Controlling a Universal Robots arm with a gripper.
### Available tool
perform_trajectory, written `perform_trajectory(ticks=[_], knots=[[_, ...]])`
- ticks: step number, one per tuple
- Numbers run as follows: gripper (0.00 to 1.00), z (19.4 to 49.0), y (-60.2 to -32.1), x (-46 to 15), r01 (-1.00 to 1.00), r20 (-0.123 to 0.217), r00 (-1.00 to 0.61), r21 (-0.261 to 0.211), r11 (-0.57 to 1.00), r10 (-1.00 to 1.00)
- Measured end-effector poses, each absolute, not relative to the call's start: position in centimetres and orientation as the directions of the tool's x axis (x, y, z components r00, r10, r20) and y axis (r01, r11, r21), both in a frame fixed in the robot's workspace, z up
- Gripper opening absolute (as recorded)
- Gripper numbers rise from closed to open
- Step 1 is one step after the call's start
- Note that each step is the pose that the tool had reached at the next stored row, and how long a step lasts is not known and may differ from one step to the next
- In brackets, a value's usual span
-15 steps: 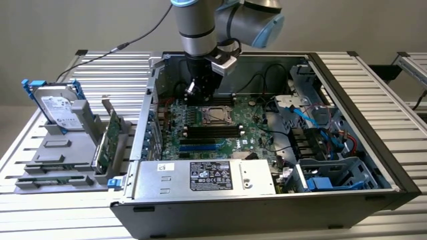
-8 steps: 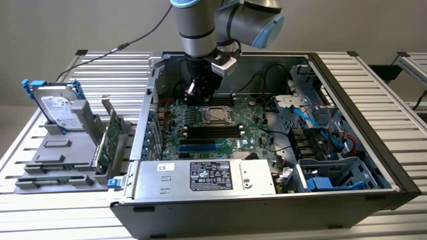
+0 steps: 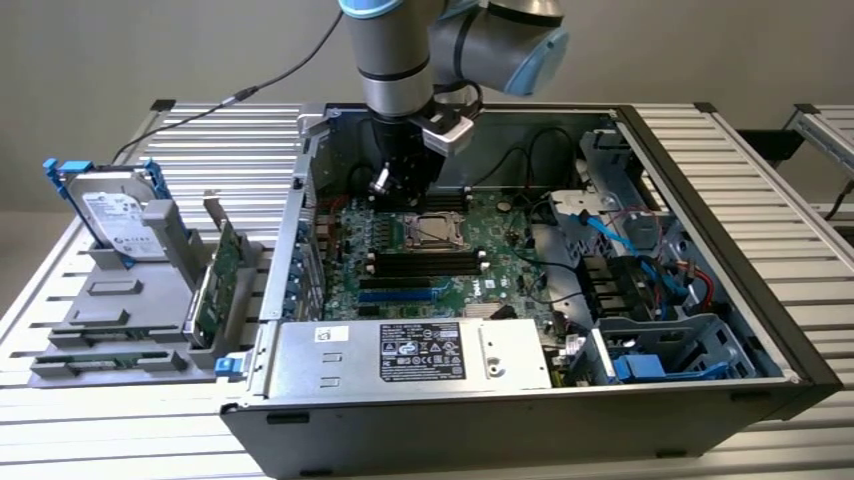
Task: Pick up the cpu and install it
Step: 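Install the second cpu locking lever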
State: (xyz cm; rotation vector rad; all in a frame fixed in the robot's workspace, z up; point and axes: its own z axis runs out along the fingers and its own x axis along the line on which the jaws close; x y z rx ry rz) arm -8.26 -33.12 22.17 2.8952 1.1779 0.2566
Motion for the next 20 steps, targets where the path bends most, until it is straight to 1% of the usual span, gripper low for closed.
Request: perform_trajectory(ticks=[8, 13, 20], knots=[[0.11, 22.1, -33.4, -8.3, 0.692, 0.149, 0.705, 0.066, -0.719, 0.693], [0.11, 22.2, -34.2, -8.3, 0.688, 0.147, 0.71, 0.065, -0.723, 0.689], [0.11, 23.6, -35.0, -8.3, 0.684, 0.142, 0.715, 0.06, -0.727, 0.684]])
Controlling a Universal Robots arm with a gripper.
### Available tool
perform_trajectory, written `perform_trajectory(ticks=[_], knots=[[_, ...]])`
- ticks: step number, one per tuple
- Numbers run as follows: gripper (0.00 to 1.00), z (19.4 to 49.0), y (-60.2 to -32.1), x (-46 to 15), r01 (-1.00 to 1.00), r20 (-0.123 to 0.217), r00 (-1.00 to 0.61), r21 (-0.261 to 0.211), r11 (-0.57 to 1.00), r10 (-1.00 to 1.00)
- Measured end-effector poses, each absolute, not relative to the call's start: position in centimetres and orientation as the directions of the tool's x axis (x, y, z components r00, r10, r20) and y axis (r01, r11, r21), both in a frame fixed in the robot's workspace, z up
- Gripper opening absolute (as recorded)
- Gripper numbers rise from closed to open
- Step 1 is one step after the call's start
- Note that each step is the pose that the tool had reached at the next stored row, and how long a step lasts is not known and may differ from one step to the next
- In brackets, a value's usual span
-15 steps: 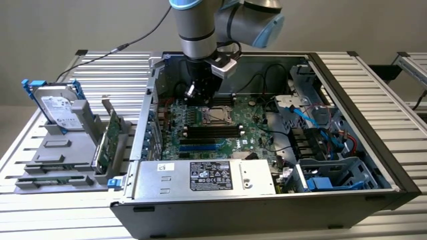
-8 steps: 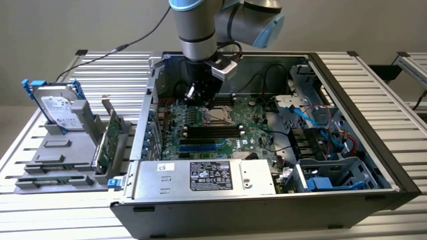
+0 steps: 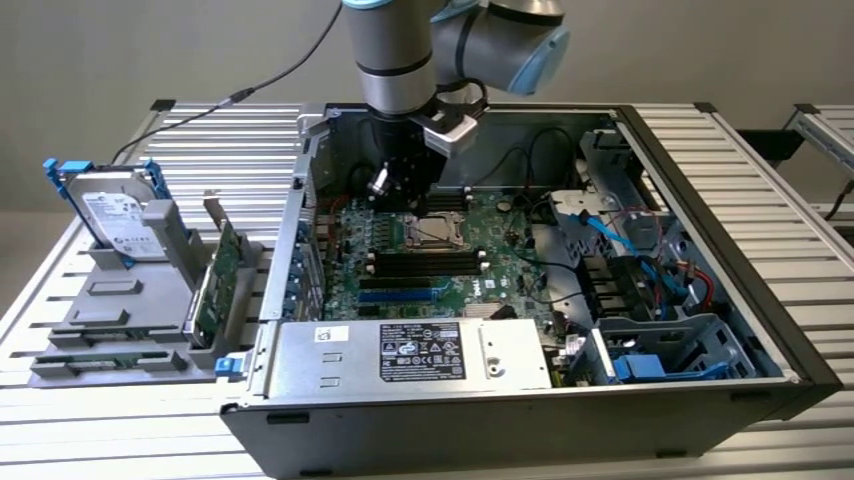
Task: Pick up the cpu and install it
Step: 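Install the second cpu locking lever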
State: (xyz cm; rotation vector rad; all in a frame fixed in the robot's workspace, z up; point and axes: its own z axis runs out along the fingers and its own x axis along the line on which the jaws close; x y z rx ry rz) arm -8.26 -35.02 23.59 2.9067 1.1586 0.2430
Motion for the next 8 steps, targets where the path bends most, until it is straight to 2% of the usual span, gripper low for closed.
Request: perform_trajectory(ticks=[8], knots=[[0.11, 24.7, -36.5, -8.3, 0.676, 0.136, 0.724, 0.054, -0.735, 0.676]])
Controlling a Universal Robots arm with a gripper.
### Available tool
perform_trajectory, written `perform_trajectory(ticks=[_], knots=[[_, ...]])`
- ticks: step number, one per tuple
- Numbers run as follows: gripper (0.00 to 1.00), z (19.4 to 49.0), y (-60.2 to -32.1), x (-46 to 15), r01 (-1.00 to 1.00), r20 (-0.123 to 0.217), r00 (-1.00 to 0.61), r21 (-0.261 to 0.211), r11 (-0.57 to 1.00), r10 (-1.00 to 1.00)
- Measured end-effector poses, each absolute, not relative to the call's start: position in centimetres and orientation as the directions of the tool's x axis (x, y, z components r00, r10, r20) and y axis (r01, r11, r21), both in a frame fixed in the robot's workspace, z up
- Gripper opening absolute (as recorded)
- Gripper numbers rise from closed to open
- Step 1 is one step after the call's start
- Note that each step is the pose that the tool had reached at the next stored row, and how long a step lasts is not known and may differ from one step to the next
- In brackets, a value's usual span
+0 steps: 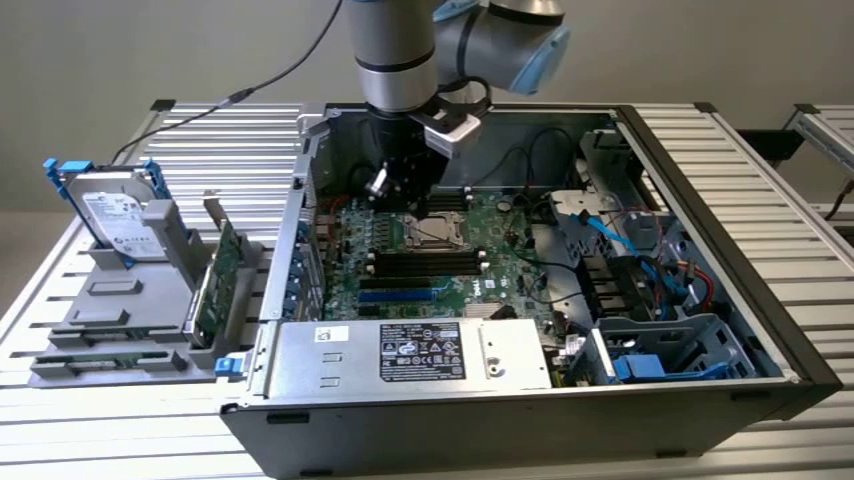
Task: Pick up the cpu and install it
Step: 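Install the second cpu locking lever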
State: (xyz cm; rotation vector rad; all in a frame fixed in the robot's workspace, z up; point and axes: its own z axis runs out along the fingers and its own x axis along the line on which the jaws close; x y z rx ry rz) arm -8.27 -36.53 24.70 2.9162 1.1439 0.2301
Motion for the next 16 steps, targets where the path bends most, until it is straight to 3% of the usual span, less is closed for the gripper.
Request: perform_trajectory(ticks=[10, 16], knots=[[0.11, 25.3, -39.2, -8.3, 0.637, 0.114, 0.763, 0.036, -0.77, 0.637], [0.11, 24.2, -39.1, -9.2, 0.638, 0.114, 0.762, 0.036, -0.769, 0.638]])
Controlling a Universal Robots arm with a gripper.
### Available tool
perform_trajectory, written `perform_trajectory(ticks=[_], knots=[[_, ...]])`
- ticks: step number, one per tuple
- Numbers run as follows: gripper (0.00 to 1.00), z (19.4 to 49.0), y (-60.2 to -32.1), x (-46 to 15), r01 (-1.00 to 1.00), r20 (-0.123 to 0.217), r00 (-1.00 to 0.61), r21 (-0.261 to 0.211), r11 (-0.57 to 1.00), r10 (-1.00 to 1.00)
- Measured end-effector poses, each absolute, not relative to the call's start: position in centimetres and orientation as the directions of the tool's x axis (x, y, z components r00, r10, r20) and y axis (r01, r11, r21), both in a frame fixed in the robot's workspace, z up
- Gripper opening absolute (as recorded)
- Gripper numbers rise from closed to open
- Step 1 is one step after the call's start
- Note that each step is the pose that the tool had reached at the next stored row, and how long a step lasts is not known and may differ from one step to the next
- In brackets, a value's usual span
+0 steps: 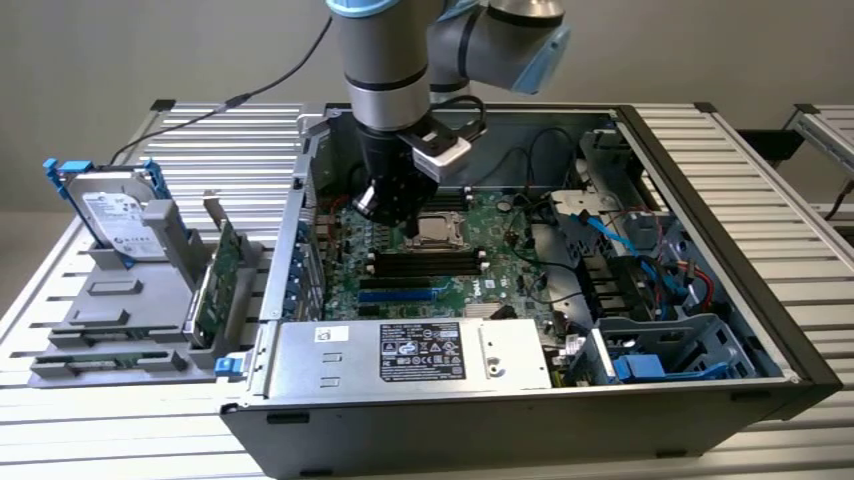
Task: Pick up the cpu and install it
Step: 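Install the second cpu locking lever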
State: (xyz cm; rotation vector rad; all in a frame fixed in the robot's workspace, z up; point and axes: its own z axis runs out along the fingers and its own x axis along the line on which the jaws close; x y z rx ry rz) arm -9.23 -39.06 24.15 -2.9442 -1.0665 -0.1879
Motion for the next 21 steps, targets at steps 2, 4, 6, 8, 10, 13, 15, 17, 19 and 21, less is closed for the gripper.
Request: perform_trajectory(ticks=[2, 4, 6, 8, 10, 13, 15, 17, 19, 21], knots=[[0.11, 23.9, -39.0, -9.3, 0.64, 0.114, 0.761, 0.036, -0.768, 0.639], [0.11, 23.6, -39.0, -9.3, 0.641, 0.114, 0.76, 0.036, -0.767, 0.64], [0.11, 23.4, -38.9, -9.3, 0.642, 0.114, 0.759, 0.036, -0.766, 0.642], [0.11, 23.2, -38.8, -9.4, 0.645, 0.114, 0.756, 0.037, -0.764, 0.644], [0.11, 23.1, -38.8, -9.4, 0.648, 0.114, 0.753, 0.036, -0.761, 0.648], [0.11, 22.9, -38.7, -9.5, 0.654, 0.114, 0.749, 0.037, -0.756, 0.653], [0.11, 22.8, -38.7, -9.5, 0.657, 0.114, 0.745, 0.036, -0.753, 0.657], [0.11, 22.6, -38.6, -9.5, 0.661, 0.114, 0.742, 0.037, -0.749, 0.66], [0.11, 22.5, -38.6, -9.6, 0.664, 0.114, 0.739, 0.036, -0.747, 0.664], [0.11, 22.4, -38.5, -9.6, 0.668, 0.114, 0.736, 0.036, -0.744, 0.667]])
